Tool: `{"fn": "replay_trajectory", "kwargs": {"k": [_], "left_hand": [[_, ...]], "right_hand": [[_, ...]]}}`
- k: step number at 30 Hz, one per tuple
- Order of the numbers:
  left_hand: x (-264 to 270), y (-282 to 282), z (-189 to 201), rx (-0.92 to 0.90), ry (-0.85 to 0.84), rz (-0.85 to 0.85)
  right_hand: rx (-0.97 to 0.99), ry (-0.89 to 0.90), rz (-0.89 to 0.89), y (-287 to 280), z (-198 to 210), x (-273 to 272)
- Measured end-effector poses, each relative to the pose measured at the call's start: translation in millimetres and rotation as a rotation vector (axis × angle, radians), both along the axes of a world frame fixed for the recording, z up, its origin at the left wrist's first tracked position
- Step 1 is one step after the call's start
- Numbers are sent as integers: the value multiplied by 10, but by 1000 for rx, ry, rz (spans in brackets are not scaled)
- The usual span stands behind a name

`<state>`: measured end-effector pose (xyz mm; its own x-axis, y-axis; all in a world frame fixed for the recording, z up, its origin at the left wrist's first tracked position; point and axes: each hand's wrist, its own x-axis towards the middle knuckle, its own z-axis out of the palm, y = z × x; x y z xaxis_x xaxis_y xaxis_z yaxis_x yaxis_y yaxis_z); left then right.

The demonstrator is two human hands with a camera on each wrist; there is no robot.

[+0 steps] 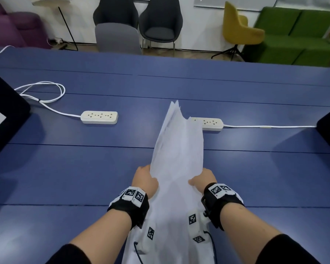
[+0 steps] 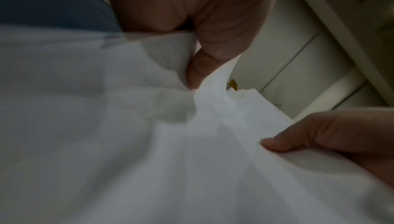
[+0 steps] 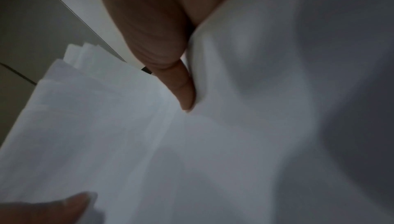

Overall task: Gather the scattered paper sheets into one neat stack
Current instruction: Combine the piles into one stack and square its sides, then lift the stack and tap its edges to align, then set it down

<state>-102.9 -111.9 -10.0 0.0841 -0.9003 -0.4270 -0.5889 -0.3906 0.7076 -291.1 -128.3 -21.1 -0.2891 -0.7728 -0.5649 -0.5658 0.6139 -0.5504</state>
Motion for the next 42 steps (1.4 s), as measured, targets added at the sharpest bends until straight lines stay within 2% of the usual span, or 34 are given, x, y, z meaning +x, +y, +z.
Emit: {"fn": "replay_trajectory", "kwargs": {"k": [5,9,14,19,25,29,35,38,42], "left_hand": [[38,21,31,61,145,66],[42,25,90,95,211,-4],[48,84,225,31,260,15],[119,96,506,-122,319,102],[256,37,1087,-392,388,132],[312,16,1551,-601,432,124],[246,34,2092,-844,472,90],[191,65,2082,-820,519,62],[163,178,1732,-676,525,77]], "right_hand": [[43,-102,65,46,79,-60],[23,-203,66,97,144,-110],[-40,-276,27,162,239,-90],[-241,-431,-23,184,502,-36],[-604,-463,12,120,1263,49],[-726,-503,82,87,1737,27],[-955,-613,30,103,2243,-1],[-985,-641,19,148,2231,-28],[-843,-643,27,270,1826,-92]]}}
